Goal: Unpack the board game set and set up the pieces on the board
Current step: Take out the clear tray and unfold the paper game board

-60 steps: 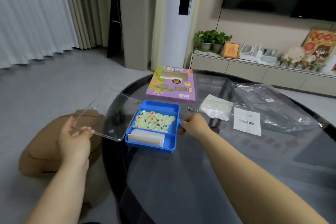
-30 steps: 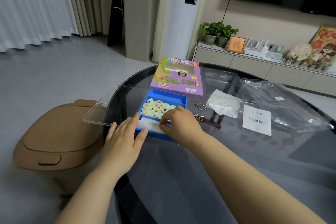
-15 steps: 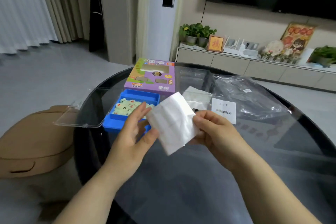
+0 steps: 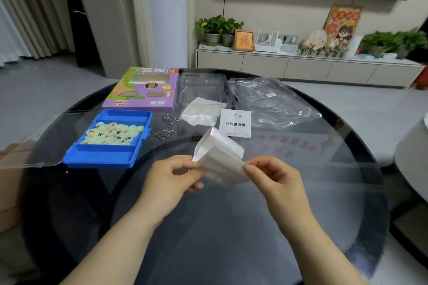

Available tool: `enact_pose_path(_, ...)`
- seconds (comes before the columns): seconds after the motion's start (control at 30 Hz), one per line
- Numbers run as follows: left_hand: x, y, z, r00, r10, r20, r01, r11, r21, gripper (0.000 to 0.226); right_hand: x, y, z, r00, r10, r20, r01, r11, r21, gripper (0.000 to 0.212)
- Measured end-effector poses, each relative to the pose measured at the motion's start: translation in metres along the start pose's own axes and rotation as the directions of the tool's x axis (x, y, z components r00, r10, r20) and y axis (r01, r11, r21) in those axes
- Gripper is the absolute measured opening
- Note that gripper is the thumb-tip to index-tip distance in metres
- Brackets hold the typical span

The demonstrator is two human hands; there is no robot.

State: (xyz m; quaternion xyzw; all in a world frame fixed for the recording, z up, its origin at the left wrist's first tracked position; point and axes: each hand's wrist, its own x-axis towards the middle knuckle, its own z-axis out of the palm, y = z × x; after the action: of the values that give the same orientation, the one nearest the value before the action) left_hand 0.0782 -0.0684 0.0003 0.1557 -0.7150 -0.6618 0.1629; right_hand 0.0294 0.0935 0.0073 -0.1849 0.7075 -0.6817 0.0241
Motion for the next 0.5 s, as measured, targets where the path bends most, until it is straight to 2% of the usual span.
enact_pose_path(0.03, -0.001, -0.002, -0.002, 0.999, -0.046, 0.022, 0.048, 0.998, -0.051, 0.019, -0.001, 0.004, 0.001, 0.996, -0.08, 0.033, 0.082, 0.994, -0.071, 0.027)
enact_pose_path(0.1, -0.005, -0.004, -0.007, 0.982, -0.151, 0.116, 0.171, 0.967, -0.189, 0.012, -0.004, 0.012, 0.003, 0.972, -0.181, 0.151, 0.211, 0.952, -0.223, 0.004)
enact_pose_path(0.17, -0.005, -0.005, -0.012, 0.947, -0.245, 0.206, 0.297, 0.912, -0.282, 0.027, -0.006, 0.019, 0.005, 0.942, -0.226, 0.247, 0.297, 0.906, -0.303, 0.017)
enact_pose_path(0.2, -0.005, -0.006, -0.014, 0.937, -0.276, 0.215, 0.329, 0.905, -0.271, 0.032, -0.007, 0.021, 0.006, 0.928, -0.23, 0.292, 0.321, 0.892, -0.319, 0.021)
enact_pose_path(0.23, -0.006, -0.007, -0.014, 0.938, -0.287, 0.195, 0.327, 0.919, -0.221, 0.031, -0.007, 0.022, 0.007, 0.917, -0.225, 0.33, 0.336, 0.881, -0.334, 0.022)
enact_pose_path(0.33, -0.007, -0.007, -0.015, 0.977, -0.183, 0.107, 0.191, 0.979, -0.067, 0.014, -0.009, 0.02, 0.011, 0.905, -0.163, 0.393, 0.309, 0.887, -0.344, 0.025)
enact_pose_path(0.4, -0.007, -0.011, -0.018, 0.987, -0.138, 0.085, 0.14, 0.99, -0.008, 0.03, -0.01, 0.019, 0.011, 0.918, -0.115, 0.38, 0.247, 0.914, -0.321, 0.026)
enact_pose_path(0.5, -0.009, -0.011, -0.02, 0.992, -0.123, 0.034, 0.12, 0.99, 0.076, 0.041, -0.008, 0.015, 0.011, 0.931, -0.14, 0.336, 0.236, 0.935, -0.265, 0.025)
